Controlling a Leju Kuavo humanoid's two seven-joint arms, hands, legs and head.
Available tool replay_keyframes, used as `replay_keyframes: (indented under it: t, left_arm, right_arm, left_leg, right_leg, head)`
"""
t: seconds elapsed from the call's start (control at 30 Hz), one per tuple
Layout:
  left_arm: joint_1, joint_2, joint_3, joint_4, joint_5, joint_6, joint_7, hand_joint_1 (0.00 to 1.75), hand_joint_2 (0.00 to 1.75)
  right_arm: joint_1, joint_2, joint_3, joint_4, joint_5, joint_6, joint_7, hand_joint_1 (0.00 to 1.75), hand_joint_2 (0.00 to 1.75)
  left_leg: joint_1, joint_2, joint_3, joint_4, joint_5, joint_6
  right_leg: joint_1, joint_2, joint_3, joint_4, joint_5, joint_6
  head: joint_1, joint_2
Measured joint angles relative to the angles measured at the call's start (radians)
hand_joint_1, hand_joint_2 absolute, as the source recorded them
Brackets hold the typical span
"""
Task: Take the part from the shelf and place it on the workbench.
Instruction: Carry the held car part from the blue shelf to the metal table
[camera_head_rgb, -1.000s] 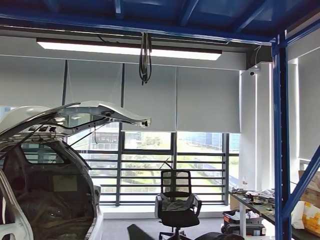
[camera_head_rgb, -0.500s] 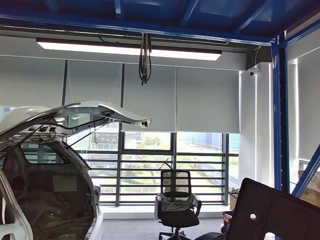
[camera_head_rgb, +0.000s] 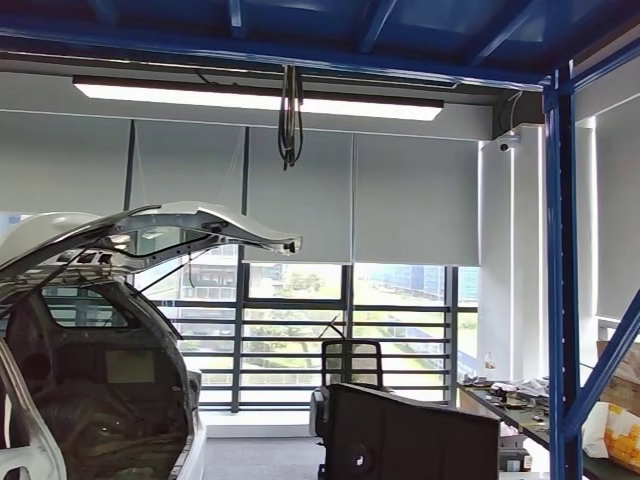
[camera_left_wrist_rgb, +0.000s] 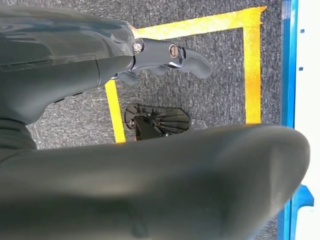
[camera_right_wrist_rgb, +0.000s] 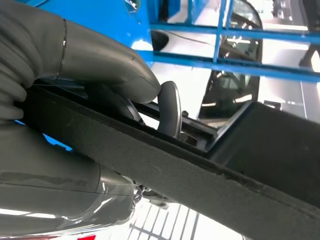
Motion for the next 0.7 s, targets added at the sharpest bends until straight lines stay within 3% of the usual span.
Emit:
replay_keyframes:
  t: [0.3, 0.5, 0.57, 0.67, 0.7]
  left_arm:
    - [0.000, 0.000, -0.001, 0.000, -0.009, -0.008, 0.006, 0.00, 1.75]
    - [0.003, 0.002, -0.001, 0.000, -0.009, -0.009, 0.020, 0.00, 1.75]
    - [0.003, 0.002, 0.000, 0.000, -0.007, -0.009, 0.026, 0.00, 1.75]
    - [0.005, 0.003, 0.000, 0.000, -0.003, -0.009, 0.033, 0.00, 1.75]
    - [0.006, 0.003, 0.000, 0.000, -0.001, -0.010, 0.034, 0.00, 1.75]
  right_arm:
    - [-0.040, -0.040, 0.036, 0.015, -0.040, 0.008, 0.001, 1.75, 1.75]
    - [-0.040, -0.073, 0.036, 0.007, -0.088, 0.014, -0.001, 1.75, 1.75]
    - [-0.040, -0.084, 0.032, 0.000, -0.098, 0.016, -0.003, 1.75, 1.75]
    - [-0.034, -0.098, 0.027, -0.002, -0.104, 0.019, -0.005, 1.75, 1.75]
    - [-0.030, -0.101, 0.027, -0.001, -0.105, 0.020, -0.005, 1.75, 1.75]
  left_leg:
    - [-0.006, 0.000, 0.000, 0.001, -0.001, 0.002]
    - [-0.008, 0.001, 0.004, -0.006, 0.000, 0.013]
    - [-0.001, 0.003, 0.012, -0.016, 0.005, 0.020]
    - [0.003, 0.004, 0.015, -0.018, 0.006, 0.022]
    - [0.004, 0.004, 0.015, -0.018, 0.006, 0.022]
  right_leg:
    - [-0.005, 0.000, 0.000, -0.001, 0.000, 0.002]
    - [-0.011, 0.000, 0.001, 0.000, -0.004, 0.015]
    - [-0.011, 0.000, -0.019, 0.049, -0.037, 0.021]
    - [-0.017, 0.000, -0.116, 0.236, -0.116, 0.029]
    - [-0.019, 0.000, -0.140, 0.274, -0.119, 0.031]
  head:
    - [0.000, 0.000]
    - [0.000, 0.000]
    - [0.000, 0.000]
    - [0.000, 0.000]
    - [0.000, 0.000]
